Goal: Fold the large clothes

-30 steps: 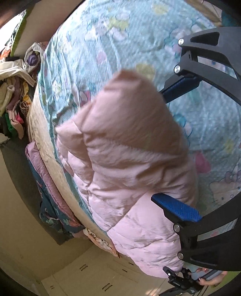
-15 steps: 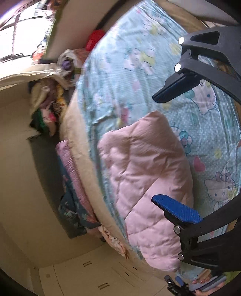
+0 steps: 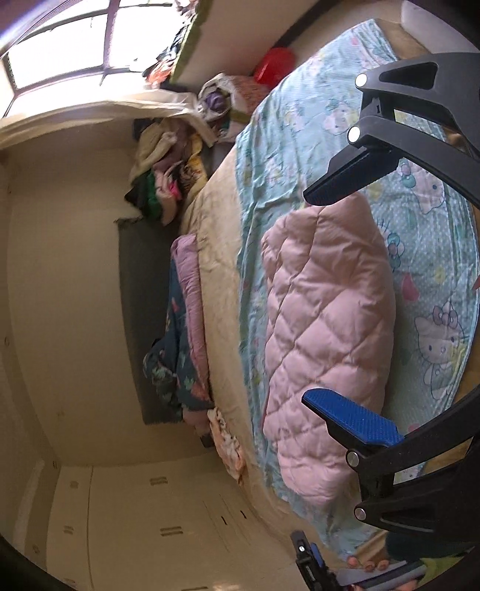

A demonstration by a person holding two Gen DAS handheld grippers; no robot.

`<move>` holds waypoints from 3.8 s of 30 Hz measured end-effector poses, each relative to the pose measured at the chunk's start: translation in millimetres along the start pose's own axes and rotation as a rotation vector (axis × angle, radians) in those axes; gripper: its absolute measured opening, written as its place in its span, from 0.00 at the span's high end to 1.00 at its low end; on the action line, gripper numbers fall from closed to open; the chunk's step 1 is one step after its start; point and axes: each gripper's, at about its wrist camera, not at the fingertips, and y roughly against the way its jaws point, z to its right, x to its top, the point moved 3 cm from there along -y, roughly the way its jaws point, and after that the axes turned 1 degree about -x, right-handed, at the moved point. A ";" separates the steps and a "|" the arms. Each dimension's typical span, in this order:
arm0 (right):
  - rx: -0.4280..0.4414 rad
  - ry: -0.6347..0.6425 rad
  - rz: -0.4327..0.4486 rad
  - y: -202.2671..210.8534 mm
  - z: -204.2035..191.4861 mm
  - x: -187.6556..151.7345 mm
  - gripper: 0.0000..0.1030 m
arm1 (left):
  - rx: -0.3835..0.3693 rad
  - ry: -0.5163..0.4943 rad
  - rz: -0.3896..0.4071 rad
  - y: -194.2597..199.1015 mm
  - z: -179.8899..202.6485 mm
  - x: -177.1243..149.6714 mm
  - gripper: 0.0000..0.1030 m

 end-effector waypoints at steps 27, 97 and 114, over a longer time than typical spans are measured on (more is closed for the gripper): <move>0.054 0.068 -0.137 -20.3 -50.3 -57.1 0.04 | -0.069 -0.192 -0.098 -18.0 79.2 -65.2 0.09; 0.060 0.071 -0.147 -23.6 -53.7 -59.5 0.04 | -0.063 -0.207 -0.097 -15.9 76.6 -64.0 0.09; 0.057 0.077 -0.145 -23.3 -55.2 -59.6 0.04 | -0.072 -0.205 -0.117 -18.1 69.4 -61.9 0.09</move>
